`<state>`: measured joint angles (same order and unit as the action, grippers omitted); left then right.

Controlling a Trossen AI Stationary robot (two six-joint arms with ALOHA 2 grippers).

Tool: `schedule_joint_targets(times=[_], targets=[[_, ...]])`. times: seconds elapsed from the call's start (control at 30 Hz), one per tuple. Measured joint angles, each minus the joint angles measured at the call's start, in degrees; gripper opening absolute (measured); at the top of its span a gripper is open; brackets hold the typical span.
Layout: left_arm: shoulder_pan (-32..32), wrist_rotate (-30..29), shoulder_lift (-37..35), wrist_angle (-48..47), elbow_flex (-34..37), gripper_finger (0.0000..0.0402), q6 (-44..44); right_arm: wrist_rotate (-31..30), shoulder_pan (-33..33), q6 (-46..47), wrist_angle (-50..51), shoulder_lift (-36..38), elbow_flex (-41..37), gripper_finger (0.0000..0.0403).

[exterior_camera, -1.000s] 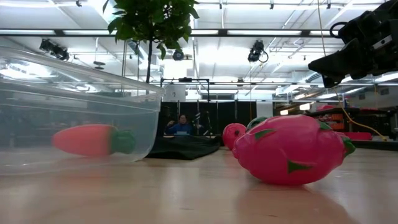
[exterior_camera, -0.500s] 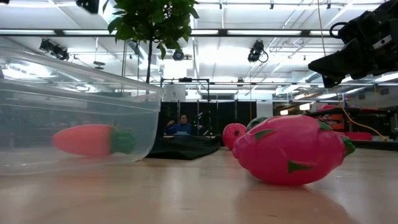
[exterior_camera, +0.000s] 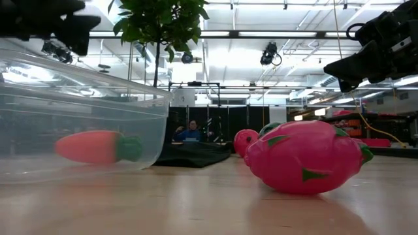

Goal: Pick and placing Produce into tupperware
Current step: Put the green corn into the transparent bin

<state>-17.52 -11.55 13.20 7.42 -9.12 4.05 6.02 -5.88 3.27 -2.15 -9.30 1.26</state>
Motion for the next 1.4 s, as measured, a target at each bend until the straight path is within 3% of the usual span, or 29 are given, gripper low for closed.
schedule_joint_targets(times=[0.2,0.5,0.9,1.1,1.27,1.4], targets=[[0.0,-1.3,-2.1,-0.6,2.1,0.0138,0.9,0.0,0.0,0.0,0.0,0.0,0.0,0.0041],[0.0,-1.3,-2.1,-2.4,2.1,0.0009,-0.7,0.0,0.0,0.0,0.0,0.0,0.0,0.0041],[0.0,-2.2,-2.1,-2.2,2.1,0.0037,2.8,-1.2,0.0,1.7,-0.2,0.0,0.0,0.0047],[0.1,-4.6,-2.0,-2.2,2.1,0.0021,2.8,-6.0,0.0,6.4,-0.4,0.0,0.0,0.0124],[0.1,-4.6,-2.0,-2.1,2.1,0.0017,2.8,-12.6,0.0,4.3,0.0,-0.2,0.4,0.0215],[0.1,-4.5,-2.0,-2.0,2.1,0.0026,2.8,-16.0,0.0,2.1,0.0,-2.4,4.9,0.0254]])
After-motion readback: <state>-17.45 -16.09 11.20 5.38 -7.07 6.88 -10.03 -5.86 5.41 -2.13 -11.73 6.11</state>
